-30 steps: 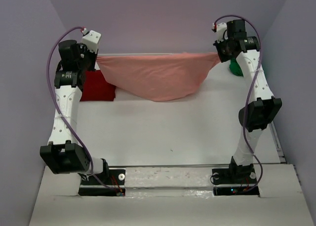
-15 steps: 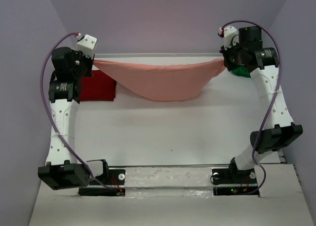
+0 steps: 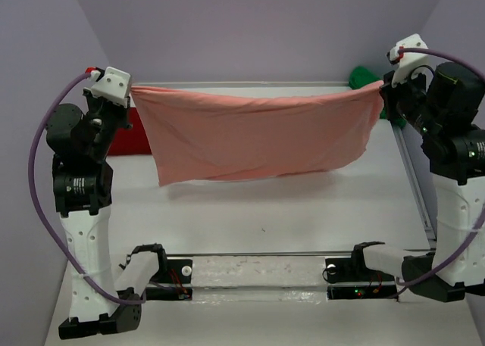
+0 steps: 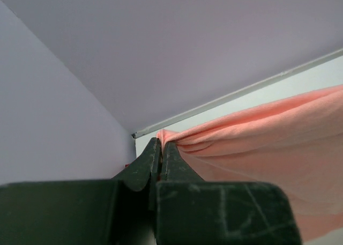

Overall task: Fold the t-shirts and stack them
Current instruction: Flatten the tshirt out

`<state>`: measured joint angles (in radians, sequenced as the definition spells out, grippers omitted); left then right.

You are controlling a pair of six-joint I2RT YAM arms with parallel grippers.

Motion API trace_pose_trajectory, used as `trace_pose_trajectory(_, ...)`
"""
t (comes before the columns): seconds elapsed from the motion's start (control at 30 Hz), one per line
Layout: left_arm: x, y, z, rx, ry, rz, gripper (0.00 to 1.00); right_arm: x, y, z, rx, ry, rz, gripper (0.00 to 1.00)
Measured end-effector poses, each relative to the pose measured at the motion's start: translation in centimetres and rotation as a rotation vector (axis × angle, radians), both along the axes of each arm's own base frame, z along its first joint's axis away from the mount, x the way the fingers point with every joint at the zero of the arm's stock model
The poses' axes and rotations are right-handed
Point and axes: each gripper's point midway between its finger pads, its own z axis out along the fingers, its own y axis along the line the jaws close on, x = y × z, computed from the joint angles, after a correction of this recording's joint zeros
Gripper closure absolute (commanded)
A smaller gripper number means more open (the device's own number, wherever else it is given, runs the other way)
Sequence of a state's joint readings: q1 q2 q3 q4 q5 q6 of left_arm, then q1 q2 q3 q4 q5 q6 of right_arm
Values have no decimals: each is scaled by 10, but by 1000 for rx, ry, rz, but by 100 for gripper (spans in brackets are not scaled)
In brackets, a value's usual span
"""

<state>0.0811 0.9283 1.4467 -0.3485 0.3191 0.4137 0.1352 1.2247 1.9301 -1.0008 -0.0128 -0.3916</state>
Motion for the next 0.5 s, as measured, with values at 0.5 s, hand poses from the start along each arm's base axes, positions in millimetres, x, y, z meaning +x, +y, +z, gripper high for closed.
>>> trace_pose_trajectory(0.5,-33,-10,68,-41,-164,-39,100,-9,-17,42,7,-132,-74,100)
